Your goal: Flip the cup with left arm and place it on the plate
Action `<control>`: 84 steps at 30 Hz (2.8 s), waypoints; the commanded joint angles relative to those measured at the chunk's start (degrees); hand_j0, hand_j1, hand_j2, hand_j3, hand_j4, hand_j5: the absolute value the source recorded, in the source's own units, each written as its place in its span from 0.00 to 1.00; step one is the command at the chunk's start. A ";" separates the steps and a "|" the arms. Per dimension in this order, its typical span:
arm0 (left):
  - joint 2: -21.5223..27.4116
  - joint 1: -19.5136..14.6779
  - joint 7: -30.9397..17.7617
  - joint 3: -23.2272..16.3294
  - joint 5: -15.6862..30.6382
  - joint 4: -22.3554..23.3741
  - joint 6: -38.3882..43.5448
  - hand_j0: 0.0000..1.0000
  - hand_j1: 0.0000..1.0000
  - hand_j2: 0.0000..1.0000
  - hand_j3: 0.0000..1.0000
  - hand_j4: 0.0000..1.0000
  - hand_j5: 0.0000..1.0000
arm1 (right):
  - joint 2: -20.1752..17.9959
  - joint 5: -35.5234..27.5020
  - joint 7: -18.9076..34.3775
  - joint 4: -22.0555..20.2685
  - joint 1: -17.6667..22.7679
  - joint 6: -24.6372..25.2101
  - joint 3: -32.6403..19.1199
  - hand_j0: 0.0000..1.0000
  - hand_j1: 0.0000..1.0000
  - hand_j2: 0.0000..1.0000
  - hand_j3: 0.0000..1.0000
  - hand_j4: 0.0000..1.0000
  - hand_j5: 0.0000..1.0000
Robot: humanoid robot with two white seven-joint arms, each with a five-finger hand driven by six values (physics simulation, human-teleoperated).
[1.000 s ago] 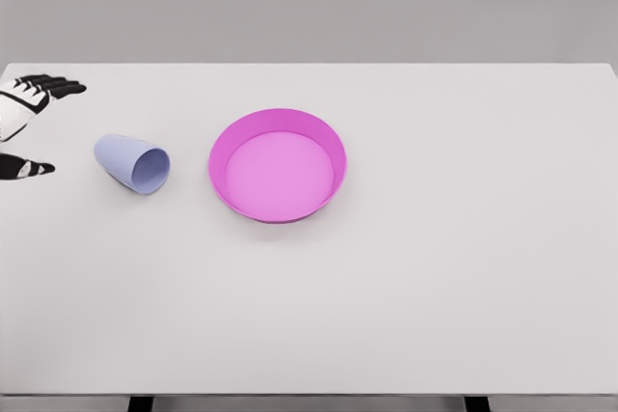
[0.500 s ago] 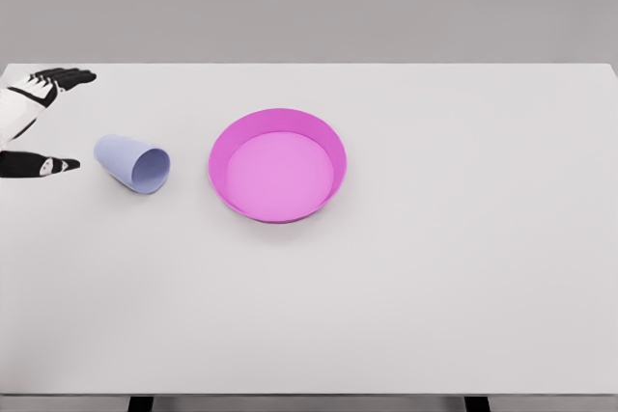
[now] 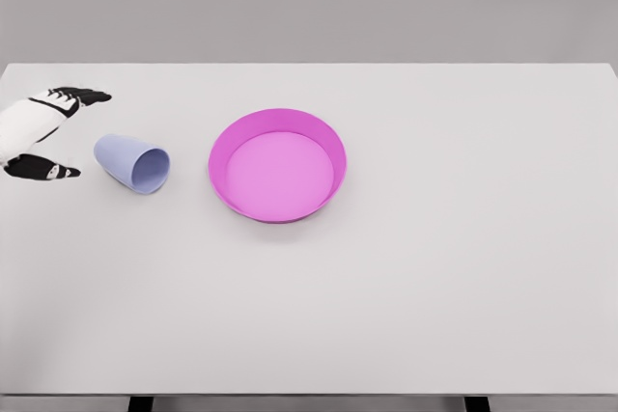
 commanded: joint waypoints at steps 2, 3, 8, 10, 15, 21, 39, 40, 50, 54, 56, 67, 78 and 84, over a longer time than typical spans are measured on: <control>-0.53 0.00 -0.15 -0.48 -1.65 0.97 0.10 1.00 1.00 1.00 1.00 1.00 1.00 | 0.00 0.00 0.01 0.00 0.00 -0.02 -0.03 1.00 1.00 1.00 1.00 1.00 1.00; -0.80 0.09 -0.15 -0.48 -1.65 0.97 0.10 1.00 1.00 1.00 1.00 1.00 1.00 | 0.00 0.00 0.01 0.00 0.00 0.07 -0.03 1.00 1.00 1.00 1.00 1.00 1.00; -6.25 0.26 -0.06 1.63 -0.86 0.26 0.10 1.00 1.00 1.00 1.00 1.00 1.00 | 0.00 0.00 0.01 0.00 0.00 -0.02 -0.03 1.00 1.00 1.00 1.00 1.00 1.00; -5.90 0.26 -0.06 1.46 -0.94 0.17 0.10 1.00 1.00 1.00 1.00 1.00 1.00 | 0.00 0.00 0.01 0.00 0.00 -0.02 0.06 1.00 1.00 1.00 1.00 1.00 1.00; -4.05 0.00 -0.23 1.46 -2.44 0.17 0.10 1.00 1.00 1.00 1.00 1.00 1.00 | 0.00 0.00 0.01 0.00 0.00 -0.02 -0.03 1.00 1.00 1.00 1.00 1.00 1.00; -5.11 -0.26 -5.51 1.02 -2.70 0.17 0.10 1.00 1.00 1.00 1.00 1.00 1.00 | 0.00 0.00 0.01 0.00 0.00 -0.02 -0.03 1.00 1.00 1.00 1.00 1.00 1.00; -5.46 -4.13 -5.33 -6.89 -9.65 0.97 0.10 1.00 1.00 1.00 1.00 1.00 1.00 | 0.00 0.00 0.01 0.00 0.00 -0.02 -0.03 1.00 1.00 1.00 1.00 1.00 1.00; -5.46 -4.13 -5.33 -6.89 -9.73 0.97 0.10 1.00 1.00 1.00 1.00 1.00 1.00 | 0.00 0.00 0.01 0.00 0.00 -0.02 0.06 1.00 1.00 1.00 1.00 1.00 1.00; -5.72 -6.33 -5.33 -6.98 -13.69 5.27 0.10 1.00 1.00 1.00 1.00 1.00 1.00 | 0.00 0.00 0.01 0.00 0.00 0.07 -0.03 1.00 1.00 1.00 1.00 1.00 1.00; -6.95 -6.68 -5.33 -6.98 -13.60 5.18 0.10 1.00 1.00 1.00 1.00 1.00 1.00 | 0.00 0.00 0.01 0.00 0.00 0.07 0.06 1.00 1.00 1.00 1.00 1.00 1.00; -7.39 -7.03 -5.16 -6.98 -13.42 5.19 0.10 1.00 1.00 1.00 1.00 1.00 1.00 | 0.00 0.00 0.01 0.00 0.00 -0.02 -0.03 1.00 1.00 1.00 1.00 1.00 1.00; -8.09 -7.03 -5.24 -7.86 -13.60 5.62 0.10 0.96 0.96 0.96 0.96 0.96 0.96 | 0.00 0.00 0.01 0.00 0.00 -0.02 -0.03 1.00 1.00 1.00 1.00 1.00 1.00; -7.74 -6.94 -5.07 -7.86 -13.60 5.62 0.10 0.86 0.86 0.86 0.86 0.86 0.86 | 0.00 0.00 0.01 0.00 0.00 -0.02 -0.03 1.00 1.00 1.00 1.00 1.00 1.00; -7.39 -6.94 -5.07 -7.86 -13.34 5.62 0.10 0.80 0.80 0.80 0.80 0.80 0.80 | 0.00 0.00 0.01 0.00 0.00 -0.02 -0.03 1.00 1.00 1.00 1.00 1.00 1.00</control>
